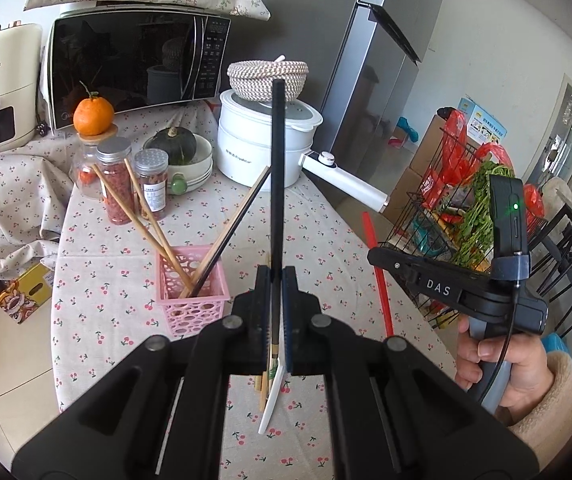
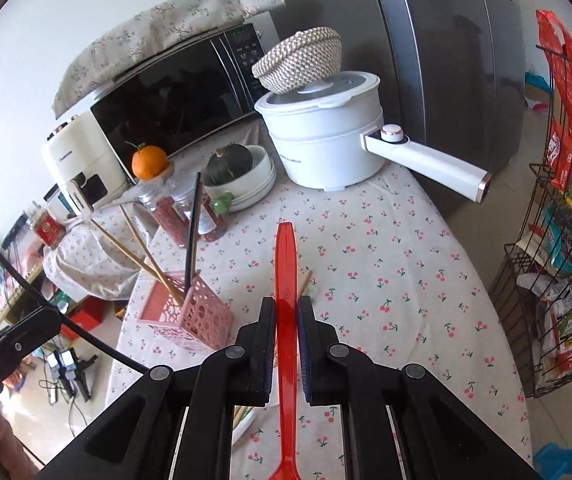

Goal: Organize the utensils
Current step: 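Insert the black chopstick into the pink basket with left tool while right tool carries the red spoon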

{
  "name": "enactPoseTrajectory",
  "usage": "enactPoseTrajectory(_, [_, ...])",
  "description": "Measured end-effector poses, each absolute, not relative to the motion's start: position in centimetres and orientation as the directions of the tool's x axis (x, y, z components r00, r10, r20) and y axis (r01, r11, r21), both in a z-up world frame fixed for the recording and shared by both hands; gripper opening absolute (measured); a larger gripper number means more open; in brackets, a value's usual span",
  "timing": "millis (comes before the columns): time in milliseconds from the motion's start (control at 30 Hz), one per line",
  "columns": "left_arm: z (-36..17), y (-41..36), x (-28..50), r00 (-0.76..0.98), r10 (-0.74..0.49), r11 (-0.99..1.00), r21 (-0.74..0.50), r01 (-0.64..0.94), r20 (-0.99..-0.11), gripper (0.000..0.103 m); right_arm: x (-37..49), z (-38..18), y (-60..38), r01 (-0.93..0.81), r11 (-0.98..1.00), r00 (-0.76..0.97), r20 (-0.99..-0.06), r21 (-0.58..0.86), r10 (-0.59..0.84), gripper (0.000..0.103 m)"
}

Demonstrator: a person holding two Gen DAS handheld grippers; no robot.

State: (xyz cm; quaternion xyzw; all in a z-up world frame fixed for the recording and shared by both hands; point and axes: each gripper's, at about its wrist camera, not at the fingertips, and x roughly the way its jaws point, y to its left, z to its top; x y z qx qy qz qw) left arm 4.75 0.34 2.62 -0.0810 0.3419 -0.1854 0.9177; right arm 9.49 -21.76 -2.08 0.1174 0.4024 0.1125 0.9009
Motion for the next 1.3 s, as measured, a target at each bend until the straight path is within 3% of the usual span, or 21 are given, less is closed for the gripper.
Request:
enactPoseTrajectory(233, [4.7,2.7,4.6,0.76,-0.382,0.92,-0.297,0.257,-0.527,0.006,8.5,0.1,-21.3,-0.144,0.929,0.691,-0.637,0.342,0.341,0.011])
enactPoseTrajectory(500, [5.2,6.2,5.8,0.836,-0.286,0.938,-0.317,0.143,-0.468,0.006,8.8,0.4,-21.4,-0.151,0.92,0.708,-0.61,0.361,0.356,0.01])
enactPoseTrajectory(767, [2.5,6.0,8.8,0.839,-0.202,0.961,-0.266,0.07,-0.506,0.006,9.4,-0.4,-20.4,-0.146,0.924,0.696,-0.627,0.354,0.35,0.011])
enactPoseTrajectory(1300, [-3.6,7.0,13.2,0.712,-0.214,0.937,-0.346,-0.042,-0.668,0.006,9.5,-0.6,-19.6,-0.159,0.928,0.702,-0.622,0.337,0.346,0.011])
